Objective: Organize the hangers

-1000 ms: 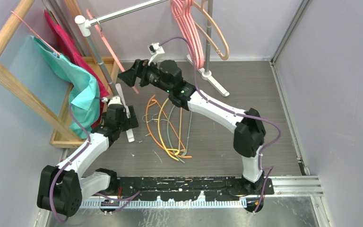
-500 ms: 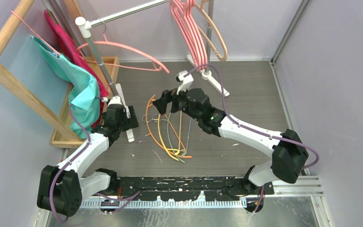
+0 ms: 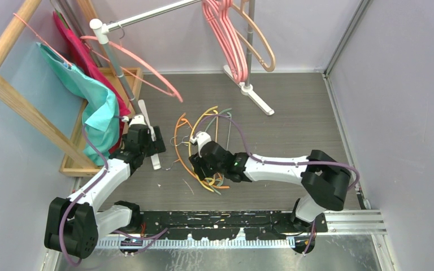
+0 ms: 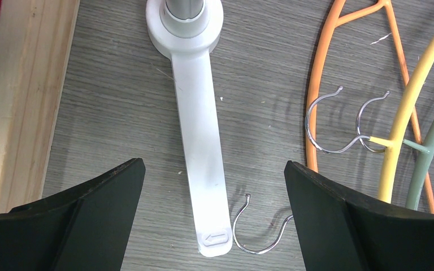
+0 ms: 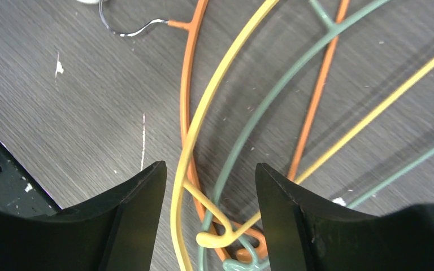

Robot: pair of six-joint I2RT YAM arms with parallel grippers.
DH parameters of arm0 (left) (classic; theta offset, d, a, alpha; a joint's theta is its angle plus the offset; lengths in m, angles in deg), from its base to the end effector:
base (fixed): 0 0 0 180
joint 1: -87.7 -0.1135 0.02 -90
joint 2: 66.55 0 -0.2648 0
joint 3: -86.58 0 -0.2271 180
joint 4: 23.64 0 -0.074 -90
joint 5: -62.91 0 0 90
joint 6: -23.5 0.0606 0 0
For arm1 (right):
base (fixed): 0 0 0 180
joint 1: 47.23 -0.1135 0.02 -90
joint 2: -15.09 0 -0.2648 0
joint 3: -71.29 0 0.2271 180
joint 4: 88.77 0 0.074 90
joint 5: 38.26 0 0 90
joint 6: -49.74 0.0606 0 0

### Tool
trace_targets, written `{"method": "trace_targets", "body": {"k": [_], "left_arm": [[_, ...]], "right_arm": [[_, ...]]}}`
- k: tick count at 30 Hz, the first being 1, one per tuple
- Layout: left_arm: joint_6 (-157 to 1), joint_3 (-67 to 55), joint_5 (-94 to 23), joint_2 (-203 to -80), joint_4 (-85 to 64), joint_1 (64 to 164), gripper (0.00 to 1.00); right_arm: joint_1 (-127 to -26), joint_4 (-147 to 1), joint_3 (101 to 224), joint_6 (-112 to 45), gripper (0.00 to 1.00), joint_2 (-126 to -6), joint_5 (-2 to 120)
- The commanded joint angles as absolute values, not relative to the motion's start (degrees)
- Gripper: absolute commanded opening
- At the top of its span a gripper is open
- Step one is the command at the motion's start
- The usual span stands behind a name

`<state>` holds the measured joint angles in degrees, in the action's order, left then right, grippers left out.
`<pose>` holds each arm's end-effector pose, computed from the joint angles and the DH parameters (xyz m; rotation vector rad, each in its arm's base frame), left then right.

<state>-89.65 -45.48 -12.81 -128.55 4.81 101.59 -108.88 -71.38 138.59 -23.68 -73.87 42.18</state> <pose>0.2112 -0.0368 0.2024 -0.3095 2.2642 -0.0478 0.1656 0.2858 0.2102 -0.7959 2.1569 0.5415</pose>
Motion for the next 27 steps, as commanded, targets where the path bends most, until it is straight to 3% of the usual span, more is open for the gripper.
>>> {"method": "trace_targets", "body": {"k": [1, 12, 19, 27], "left_arm": [[-89.26, -44.7, -12.42, -128.55, 3.49, 101.94, 0.98], [-89.35, -44.99, -12.89, -128.3, 3.19, 101.93, 0.98], [-89.43, -45.04, -12.99, -128.16, 3.11, 101.87, 0.98], [-89.52, -45.14, -12.96, -128.07, 3.25, 101.86, 0.98]], "right_arm": [[-110.24, -72.82, 142.69, -24.5, 0.65, -76.75, 41.83], [-110.31, -73.07, 147.78, -23.65, 0.58, -87.78, 45.12], [-110.33, -72.04, 148.09, -23.78, 0.18, -88.94, 43.63], [-110.33, -69.95, 145.91, -24.03, 0.09, -81.87, 39.78]]}}
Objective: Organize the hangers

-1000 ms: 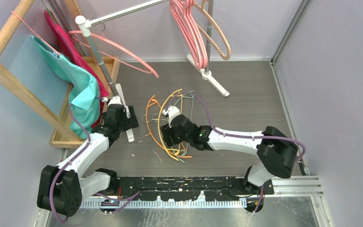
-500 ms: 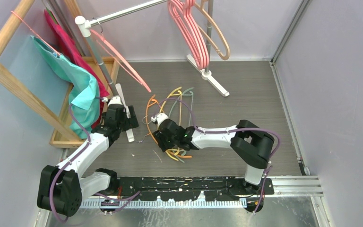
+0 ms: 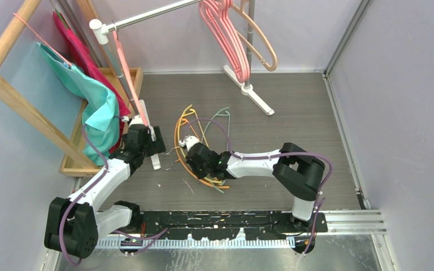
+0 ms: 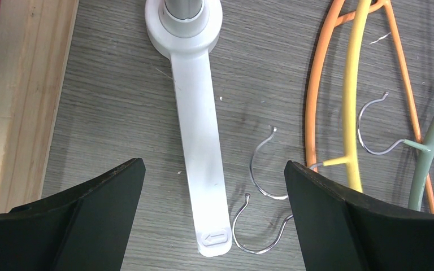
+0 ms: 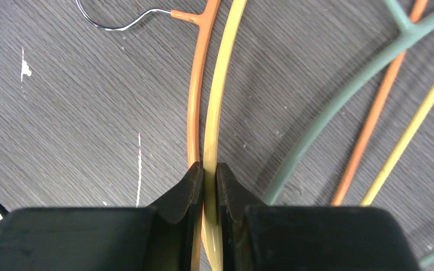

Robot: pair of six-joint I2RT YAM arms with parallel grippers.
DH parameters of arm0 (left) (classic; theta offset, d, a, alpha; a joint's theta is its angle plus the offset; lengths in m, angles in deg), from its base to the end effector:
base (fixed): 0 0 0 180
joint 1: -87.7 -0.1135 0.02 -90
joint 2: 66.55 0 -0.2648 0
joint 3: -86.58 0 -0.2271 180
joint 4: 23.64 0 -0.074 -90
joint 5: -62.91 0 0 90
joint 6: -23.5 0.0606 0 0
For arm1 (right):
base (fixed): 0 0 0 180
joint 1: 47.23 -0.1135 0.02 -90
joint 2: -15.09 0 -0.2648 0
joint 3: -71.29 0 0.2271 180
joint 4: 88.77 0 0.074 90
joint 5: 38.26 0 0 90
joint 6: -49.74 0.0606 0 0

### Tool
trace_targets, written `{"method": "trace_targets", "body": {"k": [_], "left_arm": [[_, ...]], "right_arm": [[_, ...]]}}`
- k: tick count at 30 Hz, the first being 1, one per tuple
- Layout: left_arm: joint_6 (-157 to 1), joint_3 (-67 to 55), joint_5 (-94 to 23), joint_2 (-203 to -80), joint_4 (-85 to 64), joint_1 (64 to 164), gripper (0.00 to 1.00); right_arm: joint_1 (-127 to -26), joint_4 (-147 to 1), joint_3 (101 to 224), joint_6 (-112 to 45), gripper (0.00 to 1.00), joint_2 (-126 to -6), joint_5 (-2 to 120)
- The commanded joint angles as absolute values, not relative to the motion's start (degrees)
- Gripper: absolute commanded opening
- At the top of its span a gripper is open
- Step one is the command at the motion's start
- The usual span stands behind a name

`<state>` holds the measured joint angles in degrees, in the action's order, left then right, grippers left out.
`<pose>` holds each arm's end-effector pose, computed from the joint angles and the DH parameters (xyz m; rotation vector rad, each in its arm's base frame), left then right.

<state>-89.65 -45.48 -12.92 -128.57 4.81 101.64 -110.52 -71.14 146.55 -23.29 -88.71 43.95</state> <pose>0.2111 -0.0371 0.2024 -0.3076 2.2652 -0.0502 0.1761 0.3317 0.1655 -0.8932 2.2570 0.5028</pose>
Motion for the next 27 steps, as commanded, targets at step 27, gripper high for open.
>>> {"method": "trace_targets", "body": {"k": [27], "left_arm": [[-89.7, -45.22, -12.59, -127.66, 3.53, 101.89, 0.98]], "right_arm": [[-91.19, -99.49, 158.0, -0.57, 0.01, -67.35, 66.26]]}}
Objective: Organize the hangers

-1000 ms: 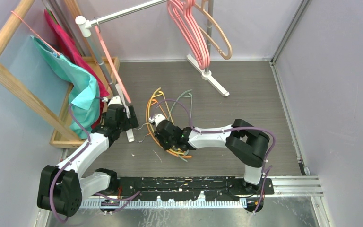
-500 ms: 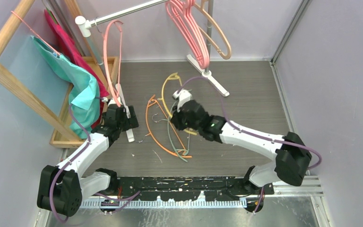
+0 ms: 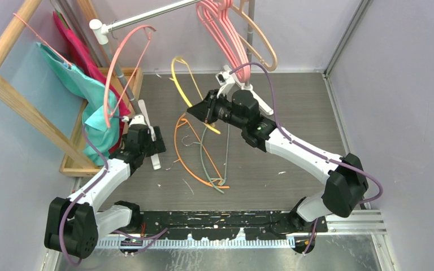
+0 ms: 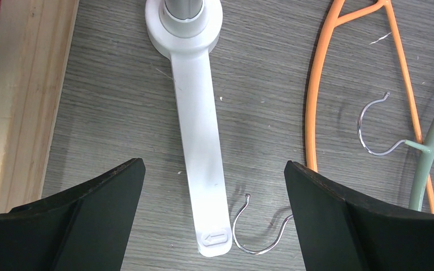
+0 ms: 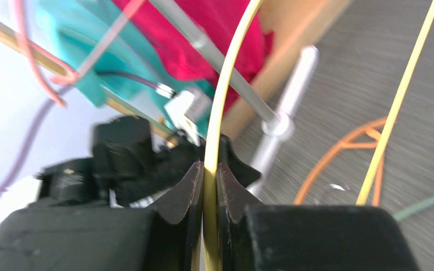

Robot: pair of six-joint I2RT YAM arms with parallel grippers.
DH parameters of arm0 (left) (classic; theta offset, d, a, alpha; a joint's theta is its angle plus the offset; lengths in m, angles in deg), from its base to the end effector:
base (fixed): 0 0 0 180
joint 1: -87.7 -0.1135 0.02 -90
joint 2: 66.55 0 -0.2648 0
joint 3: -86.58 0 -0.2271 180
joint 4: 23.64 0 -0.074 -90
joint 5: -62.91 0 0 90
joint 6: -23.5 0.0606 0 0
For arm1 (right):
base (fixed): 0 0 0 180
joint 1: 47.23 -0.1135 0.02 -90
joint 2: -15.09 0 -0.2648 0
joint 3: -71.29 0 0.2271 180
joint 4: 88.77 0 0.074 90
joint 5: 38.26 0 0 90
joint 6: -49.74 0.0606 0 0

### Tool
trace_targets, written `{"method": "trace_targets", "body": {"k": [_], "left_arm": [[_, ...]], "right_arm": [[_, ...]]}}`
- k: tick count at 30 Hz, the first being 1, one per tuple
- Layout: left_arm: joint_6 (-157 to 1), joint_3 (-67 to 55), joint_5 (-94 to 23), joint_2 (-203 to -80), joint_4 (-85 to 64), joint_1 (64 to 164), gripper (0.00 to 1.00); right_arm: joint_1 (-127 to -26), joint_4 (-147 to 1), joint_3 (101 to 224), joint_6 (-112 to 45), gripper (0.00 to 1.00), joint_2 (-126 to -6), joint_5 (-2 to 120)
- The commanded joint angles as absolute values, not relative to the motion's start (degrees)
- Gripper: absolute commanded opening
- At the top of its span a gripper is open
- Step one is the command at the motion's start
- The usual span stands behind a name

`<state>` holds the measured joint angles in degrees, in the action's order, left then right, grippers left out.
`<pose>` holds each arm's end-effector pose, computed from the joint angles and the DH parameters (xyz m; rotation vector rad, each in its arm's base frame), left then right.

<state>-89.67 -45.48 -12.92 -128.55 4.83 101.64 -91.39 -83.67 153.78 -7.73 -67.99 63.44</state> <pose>0.2111 -0.0371 0.2024 -0.3080 2.2652 -0.0504 0.2410 0.2512 0.3608 -0.3488 1.7756 1.1568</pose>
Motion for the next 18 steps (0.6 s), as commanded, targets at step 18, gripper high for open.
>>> {"method": "trace_targets", "body": {"k": [18], "left_arm": [[-89.7, -45.21, -13.03, -127.99, 3.17, 101.9, 0.98]], "right_arm": [[-91.2, -113.5, 174.32, 5.26, 0.01, -78.49, 62.29]]}}
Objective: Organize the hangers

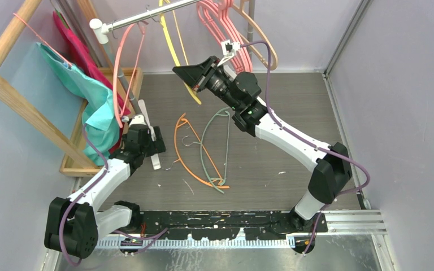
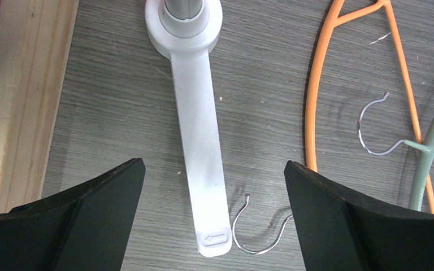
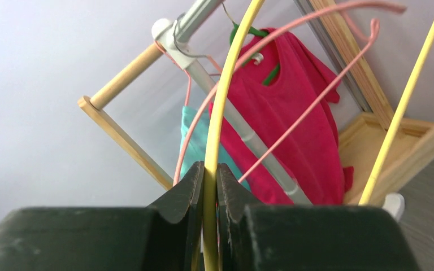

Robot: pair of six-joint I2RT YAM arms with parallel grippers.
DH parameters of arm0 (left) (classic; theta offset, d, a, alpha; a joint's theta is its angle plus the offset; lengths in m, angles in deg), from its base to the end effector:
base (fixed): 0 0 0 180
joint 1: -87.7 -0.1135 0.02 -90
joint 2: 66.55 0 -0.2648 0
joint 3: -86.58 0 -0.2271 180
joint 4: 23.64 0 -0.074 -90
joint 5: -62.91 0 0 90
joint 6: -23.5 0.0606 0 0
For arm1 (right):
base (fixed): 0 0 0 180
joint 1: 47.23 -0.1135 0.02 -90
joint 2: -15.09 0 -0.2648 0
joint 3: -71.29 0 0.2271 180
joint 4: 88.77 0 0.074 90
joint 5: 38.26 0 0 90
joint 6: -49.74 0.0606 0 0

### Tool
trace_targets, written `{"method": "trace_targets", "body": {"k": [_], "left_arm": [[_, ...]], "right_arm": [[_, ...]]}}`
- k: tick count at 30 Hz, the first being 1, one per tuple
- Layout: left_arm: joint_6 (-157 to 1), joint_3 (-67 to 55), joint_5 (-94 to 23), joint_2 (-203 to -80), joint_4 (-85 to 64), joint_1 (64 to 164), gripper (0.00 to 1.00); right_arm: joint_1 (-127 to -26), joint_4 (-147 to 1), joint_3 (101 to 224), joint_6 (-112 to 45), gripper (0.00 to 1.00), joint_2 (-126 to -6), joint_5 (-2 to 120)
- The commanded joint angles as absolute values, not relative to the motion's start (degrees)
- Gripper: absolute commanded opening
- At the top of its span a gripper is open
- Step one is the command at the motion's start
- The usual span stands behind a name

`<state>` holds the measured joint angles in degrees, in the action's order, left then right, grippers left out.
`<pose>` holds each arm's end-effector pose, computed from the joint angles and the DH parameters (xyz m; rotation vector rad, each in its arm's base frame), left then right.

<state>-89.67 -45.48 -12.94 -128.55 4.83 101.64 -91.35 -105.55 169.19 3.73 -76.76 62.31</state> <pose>0.2111 -0.0371 0.2024 -0.3078 2.2653 -0.0508 0.2633 0.2708 0.4539 -0.1823 1.2977 1.4455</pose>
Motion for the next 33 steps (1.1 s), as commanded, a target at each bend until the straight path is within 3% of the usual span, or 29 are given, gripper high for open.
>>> {"method": "trace_targets", "body": {"k": [1, 13, 29, 31, 33], "left_arm": [[-89.64, -45.22, -13.05, -128.03, 3.17, 101.92, 0.98], [-89.62, -45.36, -12.86, -127.6, 3.11, 101.88, 0.98], [-89.61, -45.13, -12.91, -128.09, 3.12, 101.89, 0.98], [-89.61, -45.19, -12.87, -128.01, 3.11, 101.9, 0.98], [-89.63, -45.21, -12.88, -128.04, 3.11, 101.86, 0.98]], "right_arm": [[-91.21, -114.05, 174.8, 6.05, 0.01, -79.16, 62.66], [-91.67, -109.5, 186.89, 9.7, 0.01, -90.91, 65.75], [-95.48, -105.97, 183.49, 7.23, 0.01, -92.57, 69.22], [-95.48, -105.63, 182.07, 7.03, 0.04, -91.86, 68.55], [-95.48, -103.97, 180.89, 6.52, 0.13, -90.73, 67.47]]}}
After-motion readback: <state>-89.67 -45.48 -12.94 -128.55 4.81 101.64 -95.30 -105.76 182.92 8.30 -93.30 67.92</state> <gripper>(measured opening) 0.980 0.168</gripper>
